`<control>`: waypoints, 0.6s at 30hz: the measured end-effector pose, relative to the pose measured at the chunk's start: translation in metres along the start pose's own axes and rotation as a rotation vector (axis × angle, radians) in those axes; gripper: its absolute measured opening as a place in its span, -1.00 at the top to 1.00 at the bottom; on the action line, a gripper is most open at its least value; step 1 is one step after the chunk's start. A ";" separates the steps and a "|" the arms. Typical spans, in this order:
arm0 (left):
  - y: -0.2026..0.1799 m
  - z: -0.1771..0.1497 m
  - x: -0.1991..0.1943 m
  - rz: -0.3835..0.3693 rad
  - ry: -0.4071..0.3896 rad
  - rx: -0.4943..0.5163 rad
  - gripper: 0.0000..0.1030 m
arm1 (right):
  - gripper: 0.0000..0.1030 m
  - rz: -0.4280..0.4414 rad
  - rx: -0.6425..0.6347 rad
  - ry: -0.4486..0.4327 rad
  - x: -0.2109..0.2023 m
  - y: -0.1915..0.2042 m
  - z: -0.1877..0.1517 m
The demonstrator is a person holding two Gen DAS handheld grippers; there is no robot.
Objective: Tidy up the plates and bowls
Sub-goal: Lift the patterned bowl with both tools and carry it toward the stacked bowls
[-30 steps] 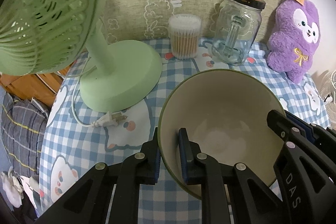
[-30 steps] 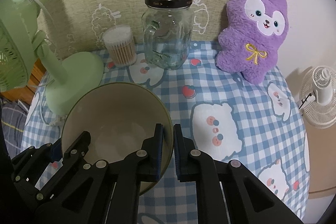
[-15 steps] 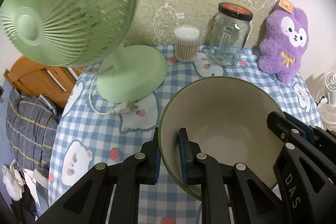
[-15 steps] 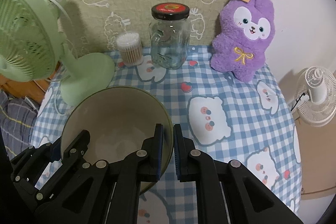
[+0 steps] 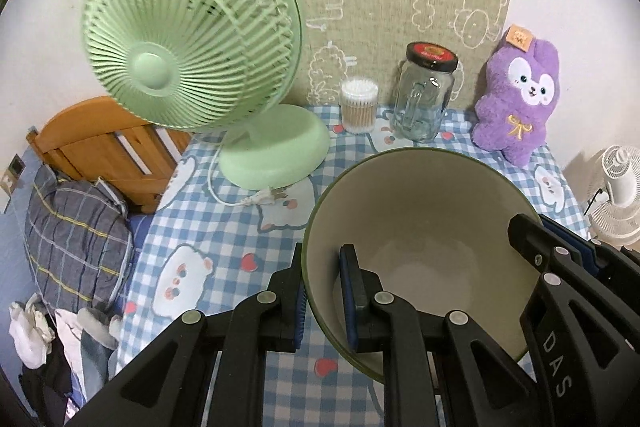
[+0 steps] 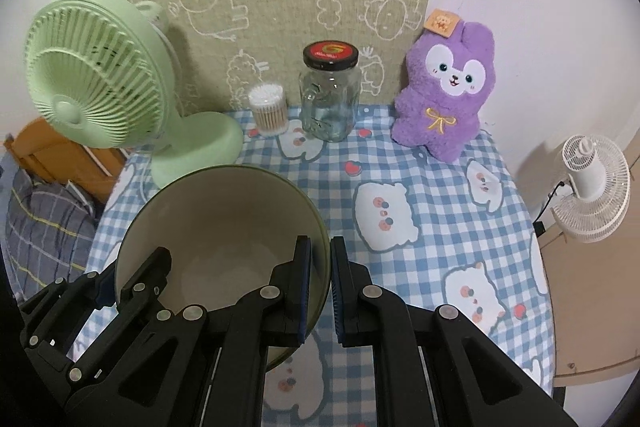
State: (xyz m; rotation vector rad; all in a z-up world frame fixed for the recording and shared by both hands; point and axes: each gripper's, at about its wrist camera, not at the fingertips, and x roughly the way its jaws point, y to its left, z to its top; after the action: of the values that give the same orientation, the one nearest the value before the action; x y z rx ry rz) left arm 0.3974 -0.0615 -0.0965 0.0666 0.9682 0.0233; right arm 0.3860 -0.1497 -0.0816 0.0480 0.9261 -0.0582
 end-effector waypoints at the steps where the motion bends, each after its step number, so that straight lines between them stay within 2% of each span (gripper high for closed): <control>1: 0.000 -0.001 -0.006 0.004 -0.001 -0.004 0.76 | 0.75 0.005 0.002 -0.003 -0.006 -0.001 -0.001; 10: -0.002 -0.020 -0.053 0.017 -0.053 -0.019 0.77 | 0.75 0.015 -0.014 -0.033 -0.053 -0.007 -0.019; 18: -0.008 -0.041 -0.088 0.029 -0.069 -0.026 0.76 | 0.75 0.029 -0.018 -0.048 -0.088 -0.016 -0.041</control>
State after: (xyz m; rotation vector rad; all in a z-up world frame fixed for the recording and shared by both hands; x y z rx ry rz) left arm 0.3139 -0.0714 -0.0483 0.0570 0.8973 0.0598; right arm 0.2996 -0.1606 -0.0355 0.0426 0.8774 -0.0241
